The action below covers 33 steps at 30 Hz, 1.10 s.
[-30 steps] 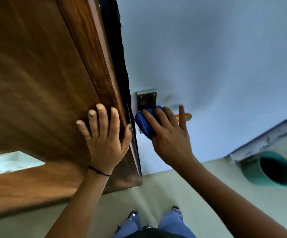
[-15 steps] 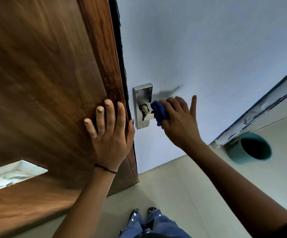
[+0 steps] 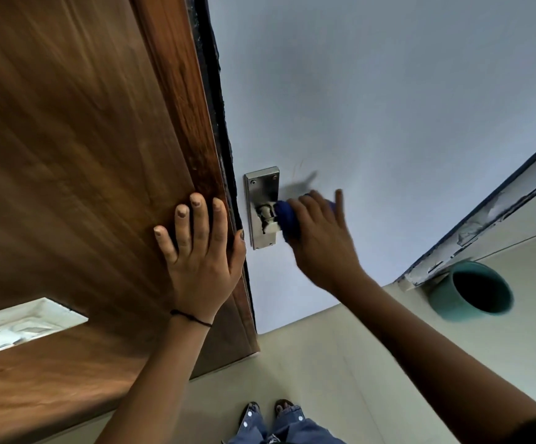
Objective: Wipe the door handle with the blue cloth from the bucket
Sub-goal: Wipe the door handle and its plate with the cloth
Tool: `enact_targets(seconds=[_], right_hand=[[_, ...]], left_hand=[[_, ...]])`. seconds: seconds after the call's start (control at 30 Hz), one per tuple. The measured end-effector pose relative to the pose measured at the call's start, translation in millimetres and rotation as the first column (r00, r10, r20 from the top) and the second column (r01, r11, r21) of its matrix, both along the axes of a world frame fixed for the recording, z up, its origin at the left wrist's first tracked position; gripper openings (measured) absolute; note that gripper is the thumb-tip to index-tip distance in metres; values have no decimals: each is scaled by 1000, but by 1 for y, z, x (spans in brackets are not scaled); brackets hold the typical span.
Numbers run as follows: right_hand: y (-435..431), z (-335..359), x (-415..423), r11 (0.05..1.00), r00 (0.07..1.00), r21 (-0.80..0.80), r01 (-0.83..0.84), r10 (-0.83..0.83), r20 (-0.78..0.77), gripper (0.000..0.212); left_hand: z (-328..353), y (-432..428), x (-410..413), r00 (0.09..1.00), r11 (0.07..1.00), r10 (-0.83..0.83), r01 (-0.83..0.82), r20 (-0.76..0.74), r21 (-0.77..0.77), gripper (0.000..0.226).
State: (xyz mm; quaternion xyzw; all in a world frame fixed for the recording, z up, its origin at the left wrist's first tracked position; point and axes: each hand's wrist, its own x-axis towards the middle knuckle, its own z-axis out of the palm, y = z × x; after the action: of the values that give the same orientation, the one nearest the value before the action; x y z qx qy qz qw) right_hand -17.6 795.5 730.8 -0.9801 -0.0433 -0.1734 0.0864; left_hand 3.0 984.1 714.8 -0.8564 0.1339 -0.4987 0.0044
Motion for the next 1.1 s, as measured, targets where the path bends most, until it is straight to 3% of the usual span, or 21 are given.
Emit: enact_targets(seconds=[0.1, 0.2, 0.3, 0.4, 0.43, 0.47, 0.53, 0.57, 0.63, 0.7, 0.77, 0.83, 0.9, 0.97, 1.03, 1.1], right_hand=[[28, -2, 2, 998, 998, -5, -62, 62, 17, 56], [13, 0, 4, 993, 993, -69, -97, 101, 54, 47], [-24, 4, 10, 987, 994, -116, -108, 107, -19, 37], [-62, 10, 22, 994, 976, -3, -109, 107, -189, 36], [-71, 15, 23, 984, 953, 134, -113, 146, -265, 34], [-78, 16, 24, 927, 917, 364, -93, 223, -332, 29], [-83, 13, 22, 617, 847, 786, 25, 405, -345, 24], [-83, 6, 20, 470, 854, 880, 68, 429, -295, 23], [-75, -12, 14, 258, 917, 960, 112, 346, -200, 27], [-54, -25, 9, -49, 967, 991, 127, 230, -112, 36], [-28, -30, 7, -376, 989, 918, 122, 122, -81, 33], [-5, -30, 7, -601, 994, 792, 104, 47, -95, 40], [17, -25, 9, -703, 991, 703, 110, 28, -128, 45], [42, -19, 6, -712, 985, 684, 159, 72, -155, 40], [65, -23, 1, -675, 982, 713, 190, 114, -154, 31], [78, -30, -3, -559, 976, 801, 216, 118, -181, 28]], left_hand=[[0, 0, 1, 1000, 1000, 7, -7, 0, 2, 89], [1, 0, 0, 1000, 1000, -2, 2, 2, 4, 88], [1, 1, -1, 1000, 1000, -5, 5, -3, 8, 89], [2, 2, -1, 1000, 1000, -6, 7, -8, 14, 89], [2, 2, -1, 1000, 1000, -7, 7, -7, 14, 88], [2, 1, -1, 1000, 1000, -10, 10, -5, 12, 88], [1, 1, -1, 1000, 1000, -12, 12, 0, 12, 88], [1, 1, -1, 1000, 1000, -11, 11, 2, 11, 87], [1, 1, 0, 1000, 1000, -6, 5, 3, 6, 88], [2, 0, 0, 1000, 1000, 0, 0, -4, 1, 89], [2, 0, 0, 1000, 1000, -7, 7, -7, -1, 90], [1, 0, -1, 1000, 1000, -17, 17, -11, -7, 89], [1, 0, -1, 1000, 1000, -28, 28, -12, -11, 88], [2, -1, -1, 1000, 1000, -26, 26, -14, -11, 88], [3, 0, -1, 1000, 1000, -24, 23, -20, -10, 87], [1, 1, -1, 1000, 1000, -22, 22, -19, -7, 88]])
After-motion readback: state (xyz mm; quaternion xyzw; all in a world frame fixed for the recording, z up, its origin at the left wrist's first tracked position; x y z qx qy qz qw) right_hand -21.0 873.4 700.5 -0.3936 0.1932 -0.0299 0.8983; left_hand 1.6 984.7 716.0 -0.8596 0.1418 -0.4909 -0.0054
